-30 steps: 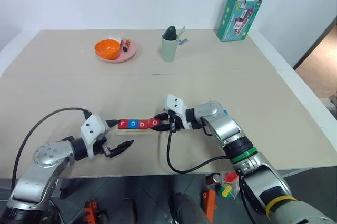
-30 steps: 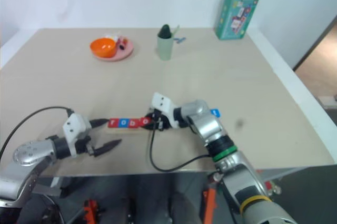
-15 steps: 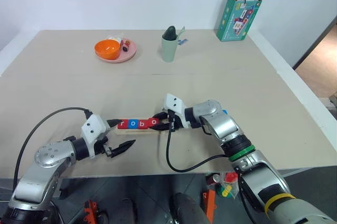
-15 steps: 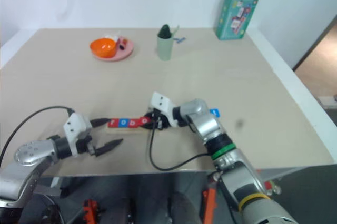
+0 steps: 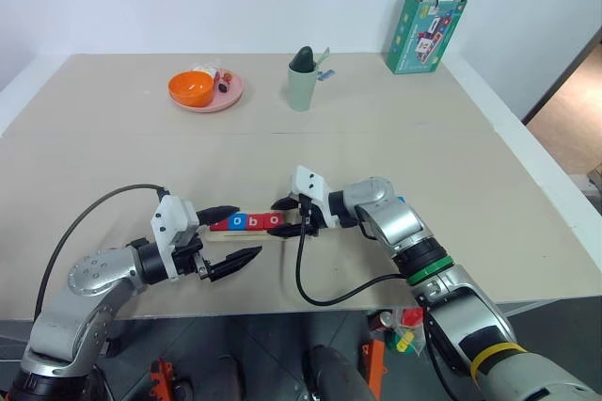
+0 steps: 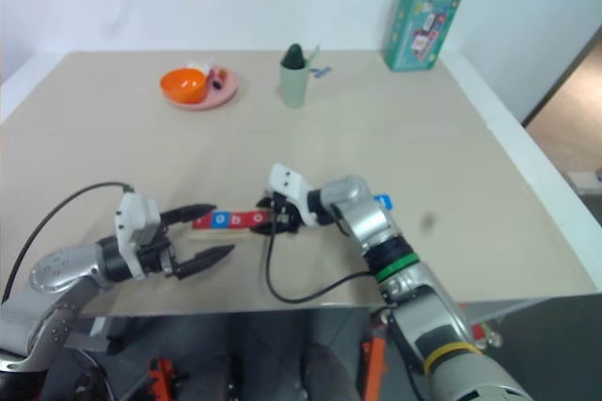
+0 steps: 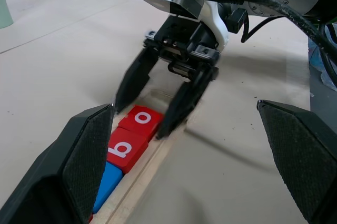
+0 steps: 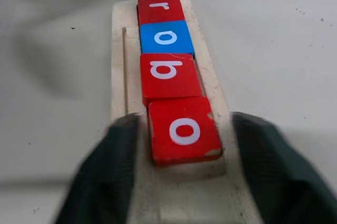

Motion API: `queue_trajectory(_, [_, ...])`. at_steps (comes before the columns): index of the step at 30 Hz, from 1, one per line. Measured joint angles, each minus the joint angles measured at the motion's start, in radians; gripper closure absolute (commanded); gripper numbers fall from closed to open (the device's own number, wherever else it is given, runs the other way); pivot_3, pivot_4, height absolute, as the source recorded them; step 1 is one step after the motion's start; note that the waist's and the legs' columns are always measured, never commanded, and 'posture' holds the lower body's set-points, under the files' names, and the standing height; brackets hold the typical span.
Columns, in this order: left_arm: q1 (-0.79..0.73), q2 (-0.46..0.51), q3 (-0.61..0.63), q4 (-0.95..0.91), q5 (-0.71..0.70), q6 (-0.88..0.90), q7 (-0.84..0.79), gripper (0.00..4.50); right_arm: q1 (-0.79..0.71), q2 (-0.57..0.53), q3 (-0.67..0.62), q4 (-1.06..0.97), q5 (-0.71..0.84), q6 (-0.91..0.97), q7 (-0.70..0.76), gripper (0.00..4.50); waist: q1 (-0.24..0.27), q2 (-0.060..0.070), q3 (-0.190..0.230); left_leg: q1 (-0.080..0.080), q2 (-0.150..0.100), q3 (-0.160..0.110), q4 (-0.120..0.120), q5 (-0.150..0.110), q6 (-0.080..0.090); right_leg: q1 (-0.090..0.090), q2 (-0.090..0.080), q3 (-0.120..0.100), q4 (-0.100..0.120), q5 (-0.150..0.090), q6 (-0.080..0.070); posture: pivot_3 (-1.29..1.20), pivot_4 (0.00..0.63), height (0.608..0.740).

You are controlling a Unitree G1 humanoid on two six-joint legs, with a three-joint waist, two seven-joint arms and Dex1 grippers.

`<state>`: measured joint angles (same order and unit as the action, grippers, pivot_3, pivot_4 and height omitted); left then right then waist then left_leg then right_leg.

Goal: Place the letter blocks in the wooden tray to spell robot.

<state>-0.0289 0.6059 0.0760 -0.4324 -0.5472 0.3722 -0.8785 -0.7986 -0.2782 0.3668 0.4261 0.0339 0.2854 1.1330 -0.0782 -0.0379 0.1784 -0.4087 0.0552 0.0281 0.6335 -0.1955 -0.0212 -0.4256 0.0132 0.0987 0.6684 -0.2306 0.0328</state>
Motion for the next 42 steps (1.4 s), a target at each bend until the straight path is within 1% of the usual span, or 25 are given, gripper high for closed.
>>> queue_trajectory(1, [-0.003, 0.001, -0.001, 0.001, 0.001, 0.000, 0.000, 0.00, 0.000, 0.000, 0.000, 0.000, 0.000, 0.000, 0.000, 0.20, 0.000, 0.000, 0.000, 0.000, 0.000, 0.000, 0.000, 0.000, 0.000, 0.000, 0.000, 0.000, 0.000, 0.000, 0.000, 0.00, 0.150, 0.740])
queue_trajectory(2, [-0.004, 0.001, -0.002, 0.002, 0.008, -0.001, 0.000, 0.00, 0.000, -0.001, 0.000, 0.000, 0.000, 0.000, 0.000, 0.01, 0.000, 0.000, 0.000, 0.000, 0.000, 0.000, 0.000, 0.000, 0.000, 0.000, 0.000, 0.000, 0.000, 0.000, 0.000, 0.00, 0.150, 0.740])
queue_trajectory(7, [-0.004, 0.009, -0.018, 0.017, 0.053, -0.020, -0.002, 0.00, 0.001, -0.002, -0.007, -0.011, 0.005, 0.006, -0.012, 0.01, 0.000, 0.000, 0.000, 0.000, 0.000, 0.000, -0.001, 0.000, 0.000, -0.001, 0.000, 0.000, 0.000, -0.001, 0.000, 0.00, 0.150, 0.740])
queue_trajectory(9, [-0.004, 0.008, -0.021, 0.018, 0.068, -0.036, -0.002, 0.00, 0.002, -0.006, -0.036, -0.032, 0.019, 0.027, -0.037, 0.01, 0.000, 0.000, 0.000, -0.002, 0.000, 0.000, -0.001, 0.000, 0.000, -0.002, 0.000, 0.000, 0.000, -0.001, 0.000, 0.00, 0.150, 0.740])
queue_trajectory(11, [-0.007, 0.008, -0.026, 0.018, 0.071, -0.051, -0.008, 0.00, 0.009, -0.019, -0.091, -0.083, 0.044, 0.072, -0.075, 0.01, 0.001, 0.000, 0.000, -0.003, 0.000, 0.000, -0.001, 0.000, 0.000, -0.003, 0.000, 0.000, -0.001, -0.001, 0.000, 0.00, 0.150, 0.740])
queue_trajectory(13, [-0.013, 0.015, -0.042, 0.015, 0.070, -0.064, -0.041, 0.00, 0.022, -0.043, -0.173, -0.163, 0.078, 0.145, -0.139, 0.01, 0.002, 0.000, 0.000, -0.006, -0.001, -0.001, -0.001, 0.000, 0.000, -0.006, -0.001, 0.000, -0.001, -0.001, 0.001, 0.00, 0.150, 0.740])
queue_trajectory(15, [-0.019, 0.042, -0.068, 0.012, 0.067, -0.068, -0.087, 0.00, 0.057, -0.068, -0.291, -0.276, 0.108, 0.229, -0.247, 0.01, 0.008, 0.000, 0.000, -0.013, -0.001, -0.001, 0.000, 0.000, 0.000, -0.012, -0.001, -0.001, -0.001, 0.001, 0.004, 0.00, 0.150, 0.740])
queue_trajectory(16, [-0.022, 0.045, -0.073, 0.013, 0.063, -0.065, -0.103, 0.00, 0.079, -0.079, -0.344, -0.324, 0.114, 0.264, -0.303, 0.01, 0.009, 0.000, 0.000, -0.014, -0.001, -0.001, 0.000, 0.000, 0.000, -0.013, -0.001, 0.000, -0.001, 0.002, 0.006, 0.00, 0.150, 0.740])
queue_trajectory(20, [-0.076, 0.050, -0.086, 0.049, 0.059, -0.064, -0.144, 0.00, 0.217, -0.078, -0.451, -0.484, 0.092, 0.339, -0.516, 0.01, 0.008, 0.000, 0.000, -0.016, -0.001, -0.001, -0.001, 0.000, 0.000, -0.015, -0.001, 0.000, -0.001, 0.001, 0.007, 0.00, 0.150, 0.740])
queue_trajectory(23, [-0.114, 0.051, -0.102, 0.085, 0.060, -0.065, -0.170, 0.00, 0.342, -0.024, -0.508, -0.616, 0.062, 0.396, -0.680, 0.01, 0.005, 0.000, 0.000, -0.016, -0.001, -0.001, -0.003, 0.000, 0.000, -0.016, 0.000, 0.000, 0.000, 0.001, 0.007, 0.00, 0.150, 0.740])
queue_trajectory(26, [-0.142, 0.049, -0.124, 0.113, 0.068, -0.071, -0.199, 0.00, 0.485, 0.023, -0.518, -0.747, 0.031, 0.421, -0.797, 0.01, 0.002, 0.000, 0.000, -0.016, -0.001, -0.001, -0.004, 0.000, 0.000, -0.016, 0.000, 0.001, 0.000, 0.001, 0.007, 0.00, 0.150, 0.740])
queue_trajectory(28, [-0.155, 0.048, -0.136, 0.131, 0.076, -0.083, -0.208, 0.00, 0.534, 0.045, -0.517, -0.779, 0.014, 0.426, -0.852, 0.01, -0.001, 0.001, 0.000, -0.016, -0.001, 0.000, -0.003, 0.000, 0.000, -0.016, 0.000, 0.001, 0.000, 0.001, 0.007, 0.00, 0.150, 0.740])
queue_trajectory(34, [-0.200, 0.040, -0.159, 0.165, 0.100, -0.109, -0.238, 0.00, 0.549, 0.067, -0.533, -0.782, 0.003, 0.417, -0.946, 0.01, -0.001, 0.000, 0.000, -0.016, -0.002, 0.000, 0.002, 0.000, 0.000, -0.014, -0.001, 0.002, -0.001, 0.001, 0.003, 0.00, 0.150, 0.740])
queue_trajectory(42, [-0.212, 0.037, -0.167, 0.187, 0.118, -0.124, -0.246, 0.00, 0.590, 0.085, -0.563, -0.743, 0.064, 0.459, -0.950, 0.01, 0.000, 0.000, 0.000, -0.016, -0.002, -0.001, 0.001, 0.000, 0.000, -0.014, -0.001, 0.002, -0.001, 0.002, 0.006, 0.00, 0.150, 0.740])
